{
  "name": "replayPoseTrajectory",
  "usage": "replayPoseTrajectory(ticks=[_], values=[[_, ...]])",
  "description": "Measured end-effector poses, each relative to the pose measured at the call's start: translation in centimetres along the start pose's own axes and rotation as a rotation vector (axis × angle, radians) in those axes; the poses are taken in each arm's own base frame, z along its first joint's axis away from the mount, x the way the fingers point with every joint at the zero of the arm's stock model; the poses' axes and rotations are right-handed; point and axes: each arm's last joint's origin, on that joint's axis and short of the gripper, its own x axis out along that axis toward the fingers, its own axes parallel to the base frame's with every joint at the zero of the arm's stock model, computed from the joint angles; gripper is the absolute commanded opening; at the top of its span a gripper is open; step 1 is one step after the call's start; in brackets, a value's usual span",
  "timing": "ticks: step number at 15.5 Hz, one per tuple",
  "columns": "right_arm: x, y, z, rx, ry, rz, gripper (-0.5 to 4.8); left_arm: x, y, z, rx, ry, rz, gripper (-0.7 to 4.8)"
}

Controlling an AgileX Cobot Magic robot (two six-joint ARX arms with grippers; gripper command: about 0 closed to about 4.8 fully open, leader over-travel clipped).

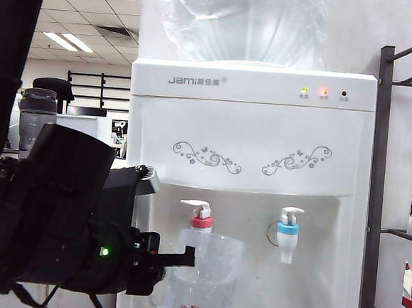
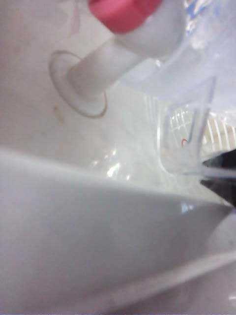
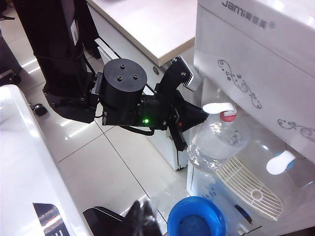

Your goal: Pick up the plastic mug from the left desk, go to the hot water outlet of the water dispenser, press the vertical switch to get some water, then put the mug back on the desk.

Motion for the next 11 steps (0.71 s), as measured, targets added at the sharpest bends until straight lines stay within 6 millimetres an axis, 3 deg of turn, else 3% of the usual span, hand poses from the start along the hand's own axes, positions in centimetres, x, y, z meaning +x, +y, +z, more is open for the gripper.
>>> replayPoseTrajectory(ticks=[7, 11], values=[[0.0, 0.0, 0.0, 0.0, 0.0, 0.0, -0.05, -1.9, -0.1, -1.5, 0.042, 0.077, -0.036, -0.05], [0.0, 0.0, 0.0, 0.0, 0.0, 0.0, -0.05, -2.0, -0.7, -1.2, 0.064, 0.049, -0.066, -0.05]])
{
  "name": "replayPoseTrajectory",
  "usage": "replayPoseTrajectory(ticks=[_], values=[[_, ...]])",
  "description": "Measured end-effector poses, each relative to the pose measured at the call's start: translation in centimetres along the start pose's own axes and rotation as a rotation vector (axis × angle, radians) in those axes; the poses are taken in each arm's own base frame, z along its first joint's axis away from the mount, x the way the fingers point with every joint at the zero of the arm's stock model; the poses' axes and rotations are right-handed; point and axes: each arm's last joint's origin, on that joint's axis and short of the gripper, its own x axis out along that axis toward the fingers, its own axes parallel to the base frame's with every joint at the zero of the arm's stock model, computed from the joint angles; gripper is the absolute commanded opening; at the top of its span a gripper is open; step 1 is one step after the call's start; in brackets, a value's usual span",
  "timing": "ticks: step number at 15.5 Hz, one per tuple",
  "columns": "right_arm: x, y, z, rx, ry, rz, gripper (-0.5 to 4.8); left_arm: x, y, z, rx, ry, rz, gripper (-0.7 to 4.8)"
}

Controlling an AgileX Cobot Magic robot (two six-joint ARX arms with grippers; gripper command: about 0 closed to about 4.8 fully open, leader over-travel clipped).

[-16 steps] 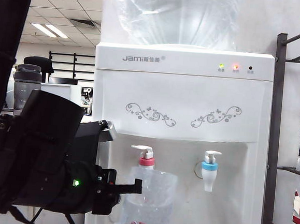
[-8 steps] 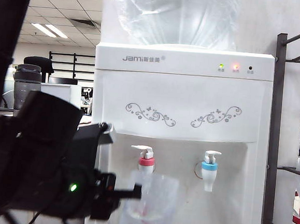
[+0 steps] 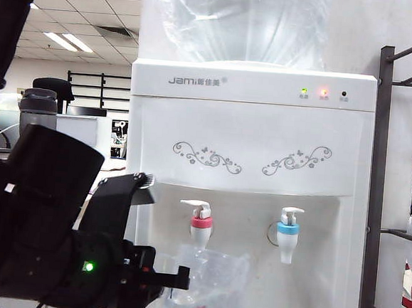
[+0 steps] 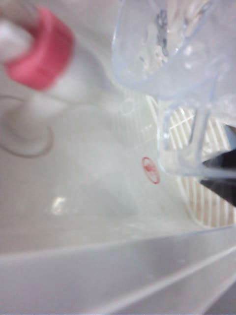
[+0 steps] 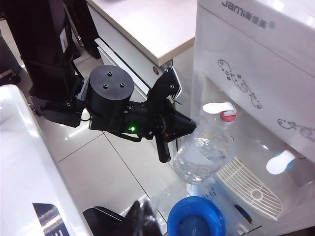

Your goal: Pick up the plastic mug from the left desk, go to the hot water outlet of the water dispenser, press the vertical switch to get some water, then put the mug back on the desk.

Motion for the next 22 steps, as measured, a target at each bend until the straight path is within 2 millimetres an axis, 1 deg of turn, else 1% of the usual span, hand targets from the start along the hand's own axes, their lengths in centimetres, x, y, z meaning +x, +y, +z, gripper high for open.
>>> replayPoseTrajectory(ticks=[1, 5, 9, 10, 13, 14, 16, 18, 21, 22], values=[[0.0, 0.0, 0.0, 0.0, 0.0, 0.0, -0.05, -0.1, -0.5, 0.0, 0.048, 0.0, -0.018, -0.05], [0.0, 0.0, 0.0, 0.0, 0.0, 0.0, -0.05, -0.4, -1.5, 0.5, 0.136, -0.02, -0.058, -0.05], [0.0, 0.0, 0.0, 0.0, 0.0, 0.0, -0.05, -1.2, -2.0, 2.7, 0.138, -0.094, -0.073, -0.05], [0.0, 0.0, 0.0, 0.0, 0.0, 0.0, -0.05, -2.0, -2.0, 3.6, 0.13, -0.124, -0.078, -0.05], [0.0, 0.0, 0.0, 0.0, 0.0, 0.0, -0.05, -4.0, -1.8, 4.3, 0.128, -0.131, -0.085, -0.05], [0.0, 0.0, 0.0, 0.0, 0.0, 0.0, -0.05, -5.1, -1.6, 5.0, 0.122, -0.155, -0.086, -0.05], [0.0, 0.0, 0.0, 0.0, 0.0, 0.0, -0.05, -6.8, -1.5, 6.2, 0.106, -0.227, -0.097, -0.05], [0.0, 0.0, 0.0, 0.0, 0.001, 0.0, -0.05, -8.2, -1.3, 7.0, 0.096, -0.271, -0.103, -0.05], [0.0, 0.0, 0.0, 0.0, 0.001, 0.0, -0.05, -10.9, -0.7, 8.1, 0.079, -0.34, -0.106, -0.05], [0.0, 0.0, 0.0, 0.0, 0.0, 0.0, -0.05, -11.3, -0.5, 8.3, 0.074, -0.355, -0.095, -0.05]])
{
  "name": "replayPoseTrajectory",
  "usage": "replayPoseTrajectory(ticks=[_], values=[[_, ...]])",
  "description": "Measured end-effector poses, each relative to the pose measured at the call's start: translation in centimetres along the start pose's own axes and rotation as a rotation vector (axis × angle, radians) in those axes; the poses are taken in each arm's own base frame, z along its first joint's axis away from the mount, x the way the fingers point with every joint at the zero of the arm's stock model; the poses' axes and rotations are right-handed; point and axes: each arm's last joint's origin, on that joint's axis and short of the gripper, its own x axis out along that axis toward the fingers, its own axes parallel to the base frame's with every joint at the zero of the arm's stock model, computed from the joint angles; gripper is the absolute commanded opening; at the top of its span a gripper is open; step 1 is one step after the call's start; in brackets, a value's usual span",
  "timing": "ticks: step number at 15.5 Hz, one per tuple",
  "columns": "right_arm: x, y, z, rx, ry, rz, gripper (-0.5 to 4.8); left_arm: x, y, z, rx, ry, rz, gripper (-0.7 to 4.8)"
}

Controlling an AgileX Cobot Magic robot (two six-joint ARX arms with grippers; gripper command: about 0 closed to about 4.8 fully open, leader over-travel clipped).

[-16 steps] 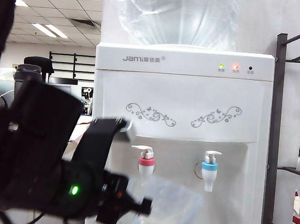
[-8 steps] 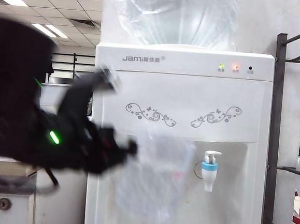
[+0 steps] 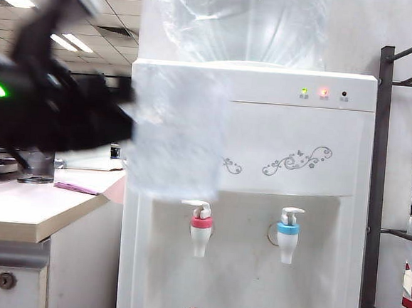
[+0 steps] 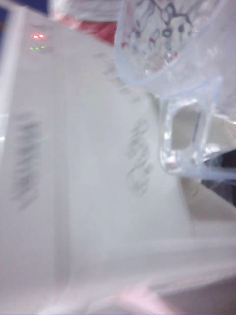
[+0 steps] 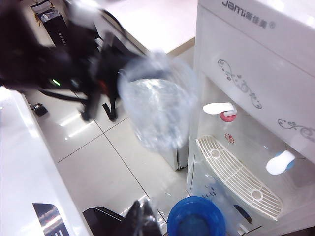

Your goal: Pick up the plastic mug from the left desk, go to the hot water outlet of the water dispenser, press the vertical switch to get some water, then put the mug back on the desk.

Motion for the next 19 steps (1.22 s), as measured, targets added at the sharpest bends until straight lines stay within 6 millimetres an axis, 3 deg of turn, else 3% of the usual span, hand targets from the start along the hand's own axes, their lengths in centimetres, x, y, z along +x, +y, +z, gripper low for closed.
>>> replayPoseTrajectory(ticks=[2, 8, 10, 15, 17, 18, 19], values=[[0.0, 0.0, 0.0, 0.0, 0.0, 0.0, -0.05, -1.3, 1.9, 0.5, -0.001, -0.013, 0.101, -0.05], [0.0, 0.0, 0.0, 0.0, 0.0, 0.0, -0.05, -2.4, 8.2, 1.8, -0.002, -0.091, 0.486, -0.05], [0.0, 0.0, 0.0, 0.0, 0.0, 0.0, -0.05, -3.5, 12.2, 2.0, 0.0, -0.066, 0.696, -0.05], [0.0, 0.0, 0.0, 0.0, 0.0, 0.0, -0.05, -1.7, 16.4, 3.4, 0.002, -0.079, 0.778, -0.05], [0.0, 0.0, 0.0, 0.0, 0.001, 0.0, -0.05, 0.3, 19.2, 3.3, 0.01, -0.112, 0.792, -0.05], [0.0, 0.0, 0.0, 0.0, 0.0, 0.0, -0.05, 1.1, 20.4, 2.0, 0.006, -0.094, 0.806, -0.05], [0.0, 0.0, 0.0, 0.0, 0.001, 0.001, -0.05, 2.2, 22.3, -0.5, -0.011, -0.03, 0.831, -0.05]])
